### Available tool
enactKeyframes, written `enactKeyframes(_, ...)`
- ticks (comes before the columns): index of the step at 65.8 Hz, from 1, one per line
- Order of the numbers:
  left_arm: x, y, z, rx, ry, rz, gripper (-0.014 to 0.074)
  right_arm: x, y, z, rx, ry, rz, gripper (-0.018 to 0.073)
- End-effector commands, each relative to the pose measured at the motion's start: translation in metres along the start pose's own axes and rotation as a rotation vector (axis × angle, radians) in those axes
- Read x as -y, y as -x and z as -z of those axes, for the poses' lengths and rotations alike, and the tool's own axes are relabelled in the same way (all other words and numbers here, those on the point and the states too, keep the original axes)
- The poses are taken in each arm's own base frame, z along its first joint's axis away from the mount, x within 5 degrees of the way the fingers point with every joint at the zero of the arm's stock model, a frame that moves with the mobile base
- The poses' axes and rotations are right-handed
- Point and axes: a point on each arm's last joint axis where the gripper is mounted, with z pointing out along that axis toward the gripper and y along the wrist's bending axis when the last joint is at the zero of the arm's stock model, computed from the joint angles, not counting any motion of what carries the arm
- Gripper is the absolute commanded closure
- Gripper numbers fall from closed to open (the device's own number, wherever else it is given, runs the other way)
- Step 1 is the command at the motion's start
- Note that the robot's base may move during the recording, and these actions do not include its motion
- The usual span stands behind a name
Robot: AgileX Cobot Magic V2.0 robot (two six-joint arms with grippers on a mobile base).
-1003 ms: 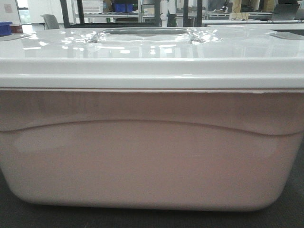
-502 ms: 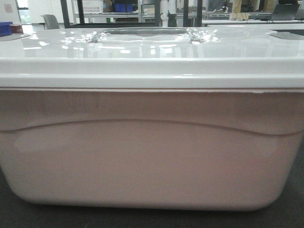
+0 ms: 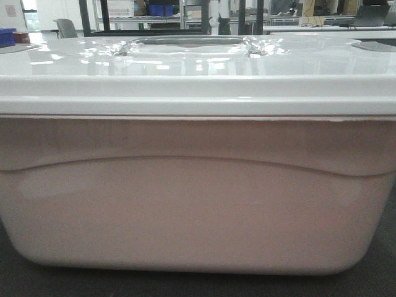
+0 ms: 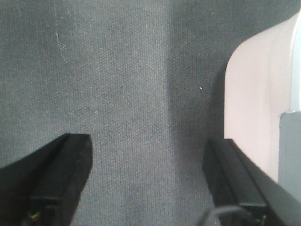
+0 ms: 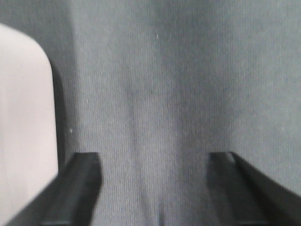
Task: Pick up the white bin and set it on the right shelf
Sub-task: 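Move both open grippers onto the grey lid clips at the bin ends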
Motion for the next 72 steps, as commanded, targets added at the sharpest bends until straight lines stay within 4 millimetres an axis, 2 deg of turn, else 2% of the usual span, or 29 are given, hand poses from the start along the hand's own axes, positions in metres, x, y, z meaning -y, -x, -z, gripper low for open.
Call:
enactKeyframes(1, 0.006, 0.007, 0.017, 0.098, -0.021, 0.003, 0.0190, -0.002, 0.007, 0.012, 0.088, 0.015, -0.005, -0.0055)
enactKeyframes(26, 0.006, 0.006, 0.017, 0.088, -0.025, 0.004, 0.0269, -0.002, 0.005, 0.014, 0.066, 0.022, -0.007, -0.0052)
enactKeyframes(37, 0.010, 0.007, 0.034, 0.056, -0.036, -0.009, 0.0269, -0.009, 0.009, 0.043, 0.064, 0.042, 0.015, -0.0052)
enactKeyframes(43, 0.014, 0.011, 0.052, 0.092, -0.055, -0.020, 0.0269, -0.015, 0.016, 0.064, 0.127, 0.079, 0.034, -0.0052)
enactKeyframes(53, 0.028, 0.012, 0.087, 0.200, -0.154, -0.020, 0.0269, -0.034, 0.021, 0.094, 0.192, 0.252, 0.073, -0.0052)
enactKeyframes(61, 0.039, 0.011, 0.095, 0.230, -0.261, -0.029, 0.0268, -0.043, 0.021, 0.094, 0.180, 0.352, 0.102, -0.0052)
enactKeyframes(72, 0.041, 0.015, 0.088, 0.272, -0.348, 0.036, 0.0268, -0.040, 0.019, 0.082, 0.149, 0.371, 0.084, -0.0052)
